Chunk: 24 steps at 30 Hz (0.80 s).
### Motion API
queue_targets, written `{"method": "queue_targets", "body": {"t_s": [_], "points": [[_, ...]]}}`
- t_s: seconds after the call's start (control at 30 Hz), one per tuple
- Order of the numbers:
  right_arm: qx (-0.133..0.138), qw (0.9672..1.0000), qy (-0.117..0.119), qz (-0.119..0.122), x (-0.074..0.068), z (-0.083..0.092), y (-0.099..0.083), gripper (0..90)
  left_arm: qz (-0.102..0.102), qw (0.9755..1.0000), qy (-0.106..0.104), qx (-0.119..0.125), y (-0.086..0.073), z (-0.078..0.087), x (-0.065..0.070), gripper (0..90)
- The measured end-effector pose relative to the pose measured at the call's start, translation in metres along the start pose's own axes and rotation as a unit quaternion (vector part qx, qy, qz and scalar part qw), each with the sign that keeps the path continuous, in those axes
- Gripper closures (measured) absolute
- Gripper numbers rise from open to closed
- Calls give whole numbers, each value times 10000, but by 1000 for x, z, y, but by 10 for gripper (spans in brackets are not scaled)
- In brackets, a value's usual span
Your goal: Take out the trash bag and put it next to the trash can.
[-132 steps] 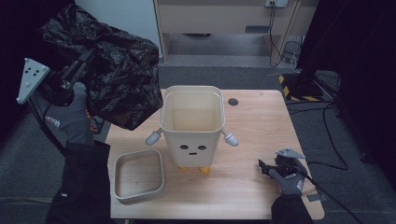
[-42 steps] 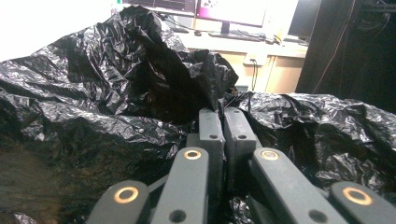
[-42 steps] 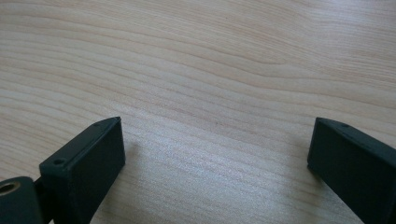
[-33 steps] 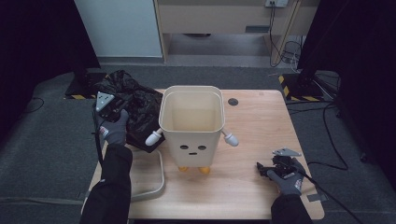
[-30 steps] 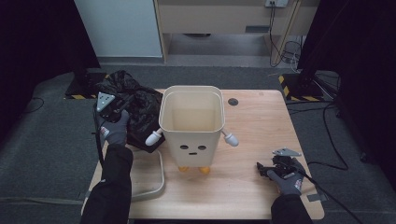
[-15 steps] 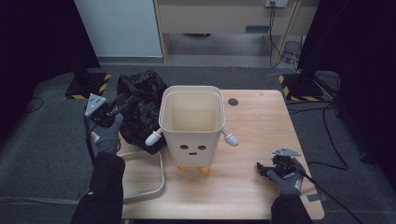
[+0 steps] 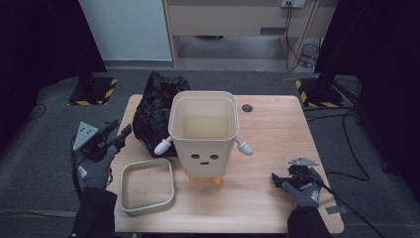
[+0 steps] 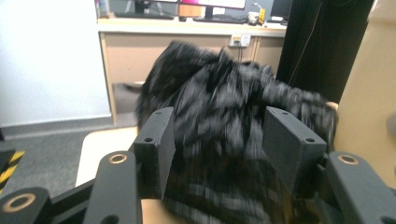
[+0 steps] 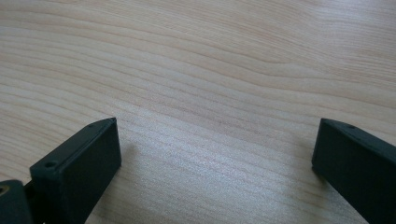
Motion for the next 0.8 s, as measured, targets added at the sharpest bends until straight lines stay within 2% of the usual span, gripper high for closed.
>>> {"method": "queue_targets", "body": {"t_s": [0.23, 0.3, 0.37, 0.43, 0.5, 0.67, 0.8], "points": [[-12, 10000, 3, 39, 0, 0, 0, 13, 14, 9996, 141, -231, -33, 22, -2, 426], [-9, 10000, 6, 33, 0, 0, 0, 13, 105, 9996, 139, -234, -40, 26, -2, 425], [-8, 10000, 6, 33, 0, 0, 0, 13, 34, 9991, 161, -383, -49, 27, -2, 426], [-9, 10000, 5, 29, 0, 0, 0, 13, 37, 9986, 95, -510, -54, 27, -2, 426], [-12, 10000, 4, 63, 1, 0, 0, 13, -16, 9983, 143, -570, -58, 28, -3, 426], [-8, 10000, 7, 32, 0, 0, 0, 13, 26, 9975, 163, -688, -70, 31, -6, 422], [-7, 10000, 7, 37, 0, 0, 0, 13, -26, 9959, 188, -880, -84, 33, -8, 418]]}}
Point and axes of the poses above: each handheld gripper's, and its own axes: z roughly backward along the jaws, y roughly out of its top, x roughly to its right, the point moved 5 cm from there along -z, roughly forward along the jaws, and after that the axes turned 10 degrees about -y, right-handed, at the moved point
